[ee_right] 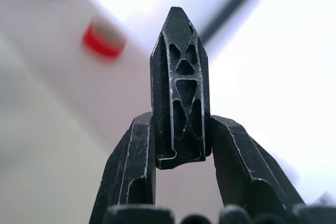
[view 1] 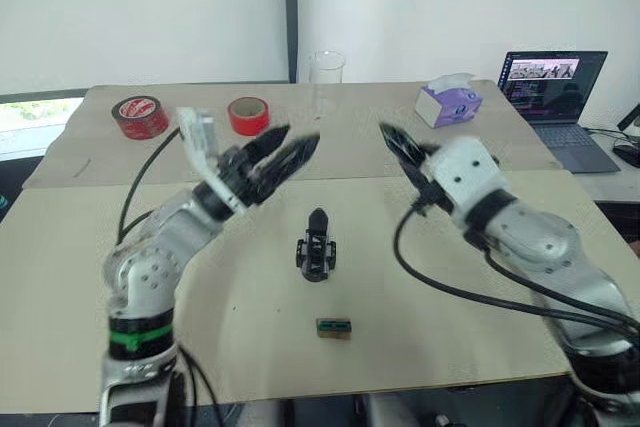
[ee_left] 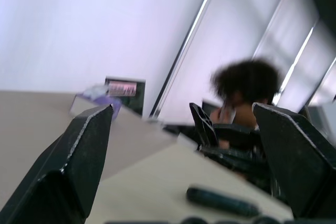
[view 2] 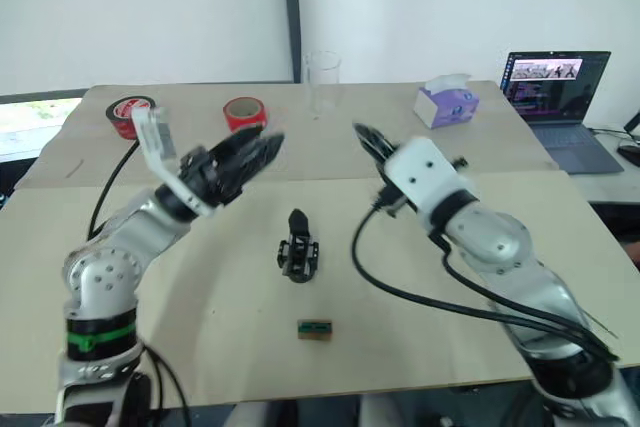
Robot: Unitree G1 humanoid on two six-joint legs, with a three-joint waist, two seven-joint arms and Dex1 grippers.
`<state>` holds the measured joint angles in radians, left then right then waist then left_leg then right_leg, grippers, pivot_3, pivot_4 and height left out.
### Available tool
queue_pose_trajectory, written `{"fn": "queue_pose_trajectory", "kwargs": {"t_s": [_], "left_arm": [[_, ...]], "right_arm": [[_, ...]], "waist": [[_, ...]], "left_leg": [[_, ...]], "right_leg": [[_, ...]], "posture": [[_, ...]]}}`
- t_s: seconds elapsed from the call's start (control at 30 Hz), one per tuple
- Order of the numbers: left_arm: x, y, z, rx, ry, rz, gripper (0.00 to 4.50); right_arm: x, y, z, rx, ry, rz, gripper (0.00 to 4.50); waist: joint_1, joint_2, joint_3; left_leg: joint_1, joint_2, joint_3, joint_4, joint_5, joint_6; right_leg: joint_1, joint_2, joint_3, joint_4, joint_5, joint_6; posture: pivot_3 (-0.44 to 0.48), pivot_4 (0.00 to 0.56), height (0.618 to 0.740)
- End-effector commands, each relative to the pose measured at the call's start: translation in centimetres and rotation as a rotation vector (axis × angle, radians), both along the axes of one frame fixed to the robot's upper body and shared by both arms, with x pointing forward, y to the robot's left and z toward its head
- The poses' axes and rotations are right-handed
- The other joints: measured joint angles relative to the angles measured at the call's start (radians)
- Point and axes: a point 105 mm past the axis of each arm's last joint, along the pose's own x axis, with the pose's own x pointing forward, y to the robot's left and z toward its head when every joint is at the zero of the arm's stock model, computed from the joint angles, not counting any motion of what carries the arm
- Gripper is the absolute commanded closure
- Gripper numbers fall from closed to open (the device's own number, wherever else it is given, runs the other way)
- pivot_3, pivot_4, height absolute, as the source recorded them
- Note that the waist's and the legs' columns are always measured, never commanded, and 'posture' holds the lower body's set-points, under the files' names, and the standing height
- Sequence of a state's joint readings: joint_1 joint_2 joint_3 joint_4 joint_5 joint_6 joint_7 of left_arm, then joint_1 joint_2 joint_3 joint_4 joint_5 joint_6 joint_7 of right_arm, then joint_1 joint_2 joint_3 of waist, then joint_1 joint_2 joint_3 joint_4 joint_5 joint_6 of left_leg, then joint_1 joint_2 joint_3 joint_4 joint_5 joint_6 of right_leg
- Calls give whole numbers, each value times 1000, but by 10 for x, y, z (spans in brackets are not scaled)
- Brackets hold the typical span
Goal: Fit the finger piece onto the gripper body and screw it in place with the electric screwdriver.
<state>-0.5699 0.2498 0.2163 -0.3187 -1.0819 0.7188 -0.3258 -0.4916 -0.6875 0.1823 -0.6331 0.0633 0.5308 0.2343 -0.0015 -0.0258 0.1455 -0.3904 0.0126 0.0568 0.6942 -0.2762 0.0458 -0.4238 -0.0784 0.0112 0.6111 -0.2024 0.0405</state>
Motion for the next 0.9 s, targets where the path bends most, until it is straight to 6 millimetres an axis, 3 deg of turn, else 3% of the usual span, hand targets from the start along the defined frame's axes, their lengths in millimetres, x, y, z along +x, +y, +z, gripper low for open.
{"fn": "queue_pose_trajectory", "kwargs": {"t_s": [0.03, 0.13, 0.47, 0.57, 0.8, 0.9], "left_arm": [[0, -3, 6, -70, 18, -16, 0], [2, -18, -3, -58, 37, -54, 0], [3, -43, 5, -168, 13, -110, 0], [3, -42, 9, -200, -10, -87, 852], [2, -41, 12, -223, -28, -80, 4490], [2, -43, 10, -215, -19, -85, 4500]], "right_arm": [[-4, 8, 12, 5, -98, 24, 3391], [-6, 15, 14, -6, -111, 66, 3391], [-9, 30, 8, -34, -112, 121, 3391], [-9, 29, 7, -24, -106, 109, 3391], [-8, 27, 5, -24, -105, 98, 3391], [-8, 28, 6, -18, -101, 102, 3392]], "waist": [[1, 0, 0], [1, 0, 0], [3, 0, 0], [3, 0, 0], [3, 0, 0], [3, 0, 0]], "left_leg": [[0, 0, 0, 0, 0, 0], [0, -1, 0, 0, 0, 0], [0, -1, 0, 0, 0, 0], [0, -1, 0, 0, 0, 0], [0, -1, 0, 0, 0, 0], [0, -1, 0, 0, 0, 0]], "right_leg": [[0, 0, 0, 0, 0, 0], [0, 0, 0, 0, 0, 0], [0, 0, 1, 0, 0, -1], [0, 1, 0, 0, 0, -1], [0, 0, 1, 0, 0, -1], [0, 0, 0, 0, 0, -1]], "posture": [[0, 150, 740], [0, 150, 740], [0, 150, 740], [0, 150, 740], [0, 150, 740], [0, 150, 740]]}}
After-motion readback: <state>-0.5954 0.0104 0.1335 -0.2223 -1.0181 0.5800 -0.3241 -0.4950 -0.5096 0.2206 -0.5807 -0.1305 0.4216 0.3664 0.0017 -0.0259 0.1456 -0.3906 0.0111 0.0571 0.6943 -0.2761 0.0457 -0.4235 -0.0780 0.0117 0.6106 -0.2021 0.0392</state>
